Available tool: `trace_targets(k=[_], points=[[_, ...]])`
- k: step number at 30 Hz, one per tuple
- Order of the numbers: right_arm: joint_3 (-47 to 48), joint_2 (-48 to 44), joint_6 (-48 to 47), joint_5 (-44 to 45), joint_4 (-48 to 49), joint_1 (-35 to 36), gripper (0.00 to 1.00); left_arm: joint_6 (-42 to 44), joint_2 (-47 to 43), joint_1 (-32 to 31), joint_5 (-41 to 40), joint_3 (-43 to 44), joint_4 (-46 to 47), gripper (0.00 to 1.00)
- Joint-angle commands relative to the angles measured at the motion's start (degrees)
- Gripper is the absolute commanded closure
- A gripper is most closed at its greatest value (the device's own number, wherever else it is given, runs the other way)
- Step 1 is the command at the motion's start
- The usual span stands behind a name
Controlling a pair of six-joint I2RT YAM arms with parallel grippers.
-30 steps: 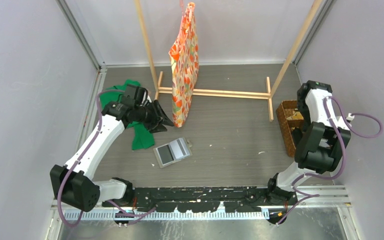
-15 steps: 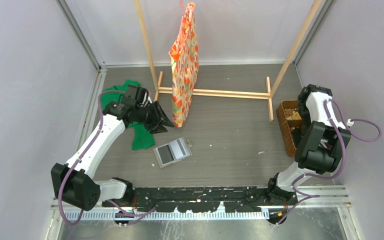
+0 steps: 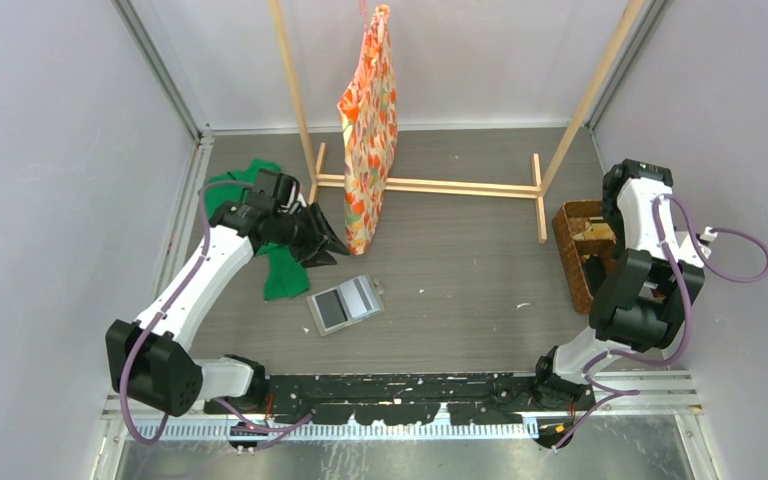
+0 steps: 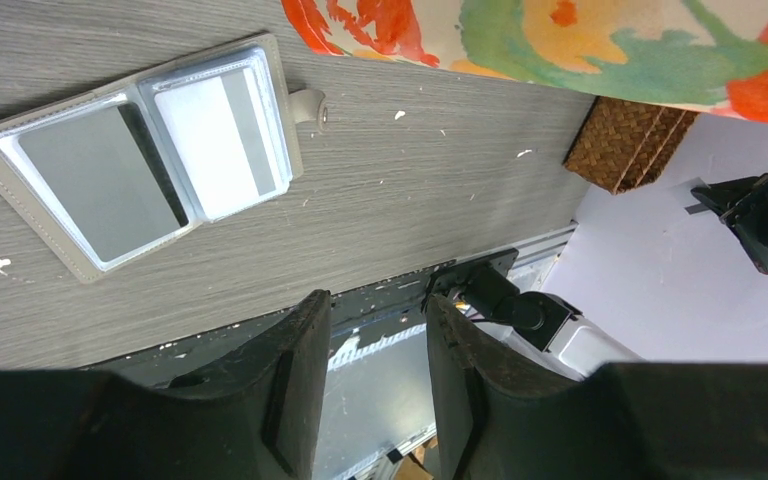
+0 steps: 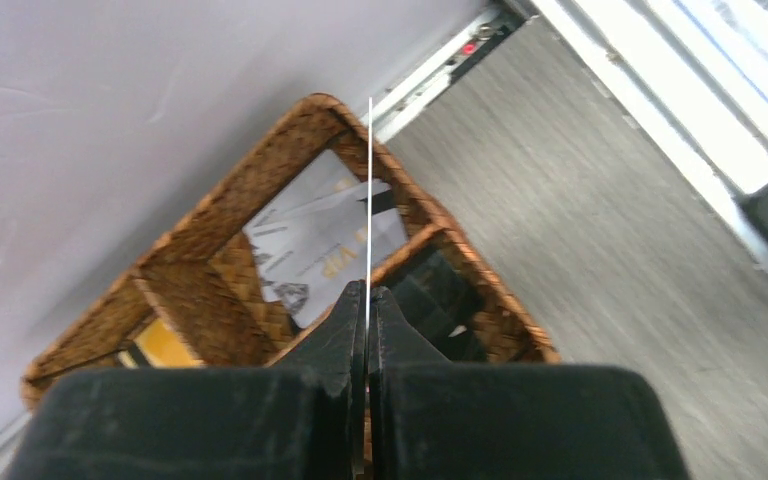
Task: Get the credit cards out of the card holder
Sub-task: Place the credit card in the storage box.
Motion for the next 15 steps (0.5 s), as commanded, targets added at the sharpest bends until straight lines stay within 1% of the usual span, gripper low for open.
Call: trace_targets(k=[1, 4, 8, 12, 15], points=[[1.2, -2.9, 4.4, 5.9, 10.0, -0.3, 0.99, 1.1, 0.5, 0.4, 2.1, 0.2, 2.1, 0.59], [1.0, -2.9, 1.1, 6.6, 12.7, -0.3, 0.99, 1.0, 0.7, 0.4, 2.2, -0.3, 2.6, 0.59], [-1.0, -3.3, -3.6, 6.5, 19.0, -0.3, 0.99, 0.7, 1.4, 0.4, 3.2, -0.8, 3.5, 0.60], [-4.4, -5.0, -2.6, 6.1, 22.7, -0.3, 1.00, 0.8, 1.8, 0.4, 3.6, -0.9, 3.5, 0.60], [-4.9, -4.5, 0.7, 6.7, 22.3, -0.3, 1.00, 0.8, 1.9, 0.4, 3.5, -1.4, 3.9, 0.61]])
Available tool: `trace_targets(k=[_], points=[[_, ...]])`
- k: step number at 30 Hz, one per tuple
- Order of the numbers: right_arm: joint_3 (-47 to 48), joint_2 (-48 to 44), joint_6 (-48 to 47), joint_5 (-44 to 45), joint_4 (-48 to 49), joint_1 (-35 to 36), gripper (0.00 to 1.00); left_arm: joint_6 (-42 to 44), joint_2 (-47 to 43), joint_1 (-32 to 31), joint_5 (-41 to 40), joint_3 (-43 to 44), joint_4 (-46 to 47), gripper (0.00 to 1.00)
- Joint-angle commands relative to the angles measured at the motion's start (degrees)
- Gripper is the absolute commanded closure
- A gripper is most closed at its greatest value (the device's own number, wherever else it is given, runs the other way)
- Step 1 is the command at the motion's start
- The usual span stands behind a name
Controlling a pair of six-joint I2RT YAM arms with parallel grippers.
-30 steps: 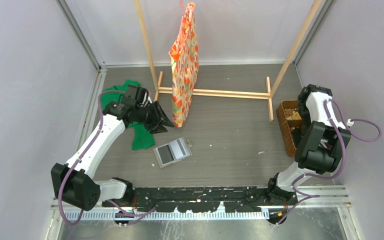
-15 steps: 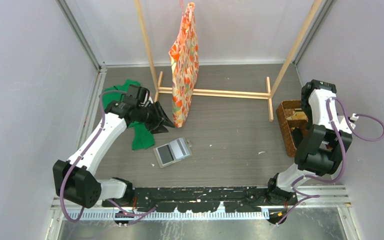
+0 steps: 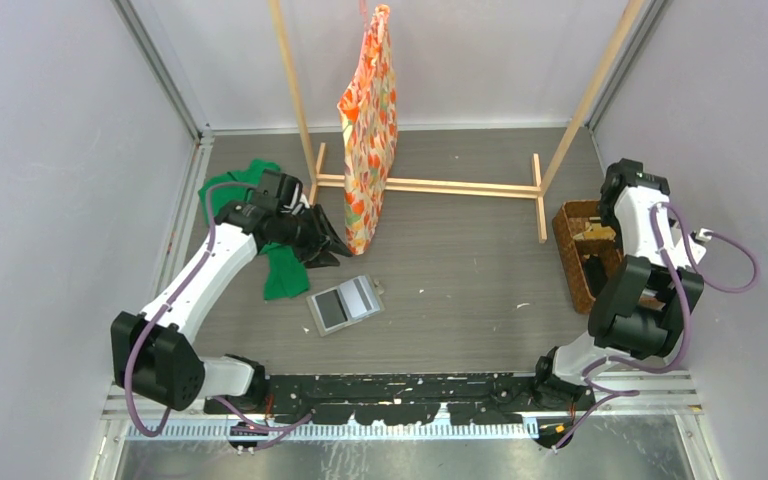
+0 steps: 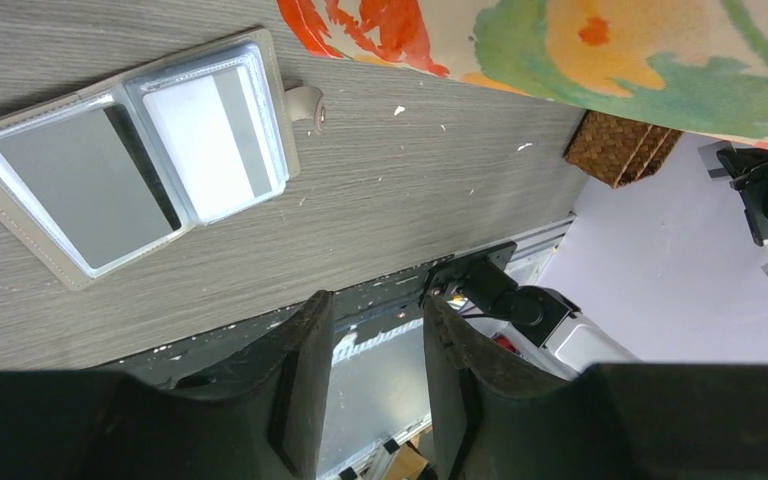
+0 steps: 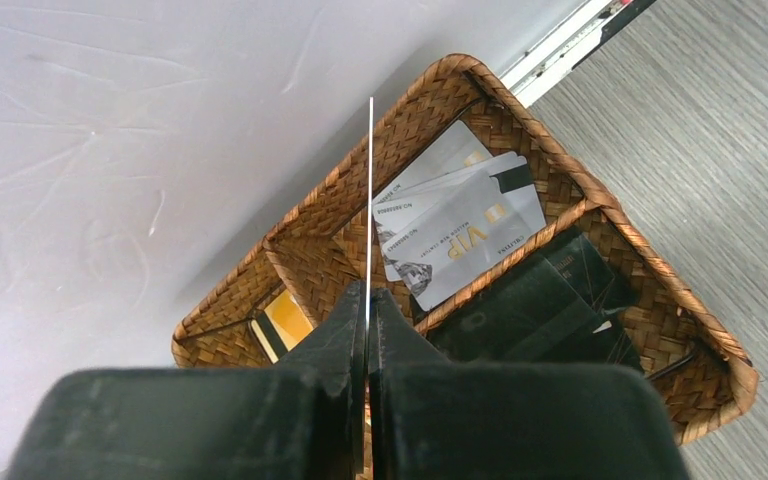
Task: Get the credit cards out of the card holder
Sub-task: Place the credit card in the storage box.
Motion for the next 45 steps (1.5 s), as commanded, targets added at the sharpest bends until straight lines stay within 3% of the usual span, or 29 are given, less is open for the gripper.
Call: trace_targets(k=[1, 5, 10, 34, 36, 39, 42, 45], points=[[-0.2, -1.6, 5.8, 3.3, 1.0, -0.3, 0.99, 0.8, 0.2, 0.4, 1.8, -0.8, 2.5, 0.61], [3.7, 3.6, 18.2, 2.0, -11.1, -0.3, 1.00, 0.6, 0.4, 0.4, 1.9, -1.8, 2.7, 0.61], [4.1, 6.9, 25.0, 1.6, -16.1, -0.3, 1.00, 0.5, 0.2, 0.3, 1.8, -1.9, 2.8, 0.61], [5.9, 13.7, 23.6, 4.0, -10.0, -2.6, 0.99, 0.3, 3.0, -0.9, 1.5, 0.4, 1.8, 0.62], [6.5, 13.8, 21.5, 5.1, -8.6, -2.7, 0.92, 0.4, 3.4, -1.1, 1.7, 0.8, 1.6, 0.62], [7.5, 14.1, 18.7, 6.4, -6.7, -2.8, 0.70, 0.4, 3.6, -1.4, 1.5, 1.3, 1.6, 0.62], [7.1, 14.0, 16.7, 6.4, -4.7, -2.9, 0.60, 0.3, 3.8, -2.0, 1.2, 1.3, 1.9, 0.62], [5.6, 13.1, 15.5, 5.3, -2.7, -2.9, 0.60, 0.2, 4.3, -2.4, 1.2, 1.3, 2.0, 0.62]])
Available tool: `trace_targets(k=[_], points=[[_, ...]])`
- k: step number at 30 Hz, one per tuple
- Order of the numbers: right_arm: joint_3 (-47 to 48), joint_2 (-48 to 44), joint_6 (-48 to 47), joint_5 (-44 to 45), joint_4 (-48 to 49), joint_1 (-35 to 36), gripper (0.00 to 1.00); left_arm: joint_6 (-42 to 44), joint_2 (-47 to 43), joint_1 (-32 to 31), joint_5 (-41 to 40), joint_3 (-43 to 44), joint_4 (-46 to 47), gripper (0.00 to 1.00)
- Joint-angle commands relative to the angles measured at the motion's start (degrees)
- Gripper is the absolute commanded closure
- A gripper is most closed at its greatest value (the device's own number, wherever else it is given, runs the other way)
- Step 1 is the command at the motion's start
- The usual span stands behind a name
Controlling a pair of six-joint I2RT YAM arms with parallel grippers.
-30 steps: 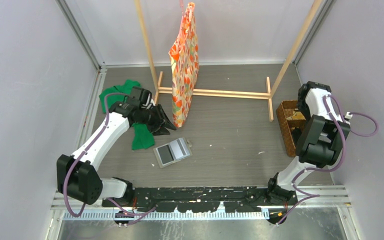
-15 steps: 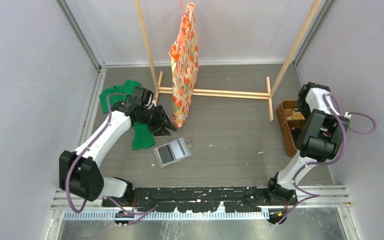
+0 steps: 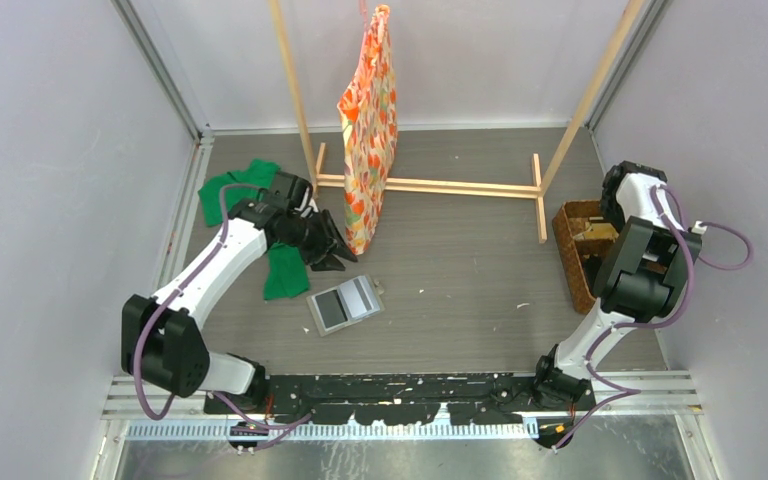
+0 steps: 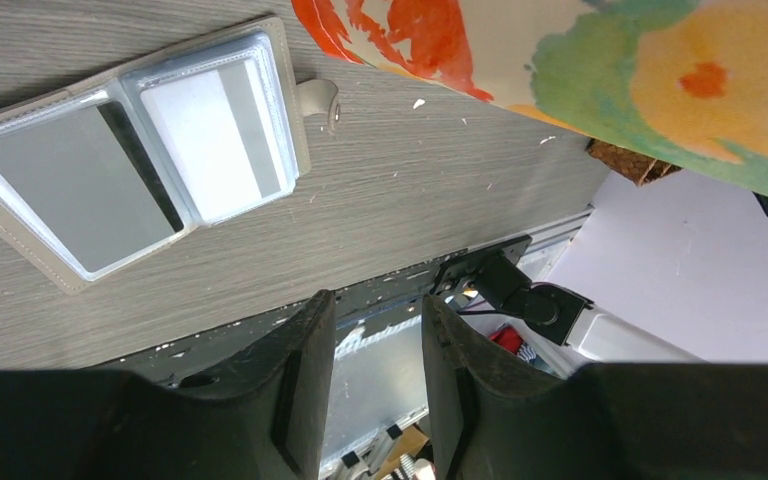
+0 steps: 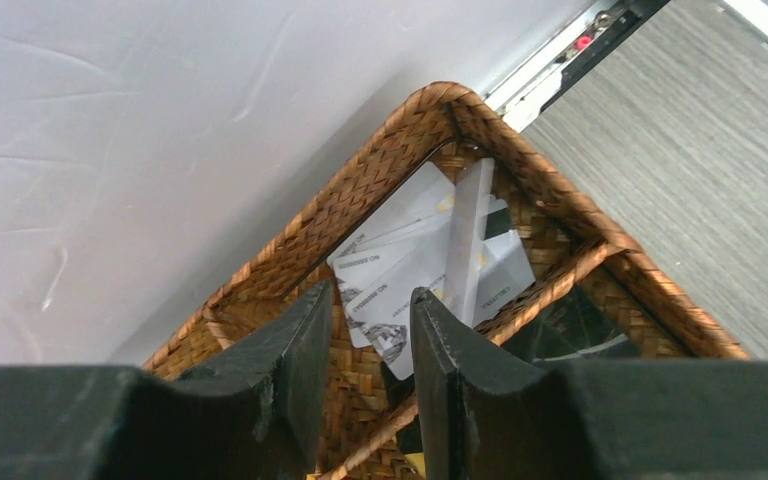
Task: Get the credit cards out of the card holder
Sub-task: Place the credit card in the storage box.
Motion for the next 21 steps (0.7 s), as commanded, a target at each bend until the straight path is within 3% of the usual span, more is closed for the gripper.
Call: trace_targets(k=[1, 8, 13, 16, 18, 21], points=[[-0.8, -1.3, 11.1, 2.2, 4.1, -0.2, 0.60, 0.4, 0.7, -0.8, 0.9, 2.1, 1.1, 0.62], [-6.8, -8.1, -4.8, 0.5, 17.3, 0.2, 0.61, 0.4, 1.5, -1.5, 1.2, 2.2, 1.9, 0.62], [-15.1, -18.2, -24.9, 8.7, 34.2, 5.8, 0.50, 2.4, 0.1, -1.8, 0.7, 2.8, 1.6, 0.59], [-16.8, -22.6, -42.1, 4.2, 42.6, 7.6, 0.40, 3.8, -2.3, -1.8, -2.7, 3.1, 0.1, 0.57], [-19.7, -26.1, -60.7, -5.8, 54.1, 9.1, 0.39, 4.4, -3.7, -1.8, -5.2, 3.1, -1.3, 0.61], [-30.3, -34.2, -79.9, -12.8, 74.3, 17.2, 0.37, 3.6, -7.3, -1.8, -11.4, 1.5, -2.6, 0.65]])
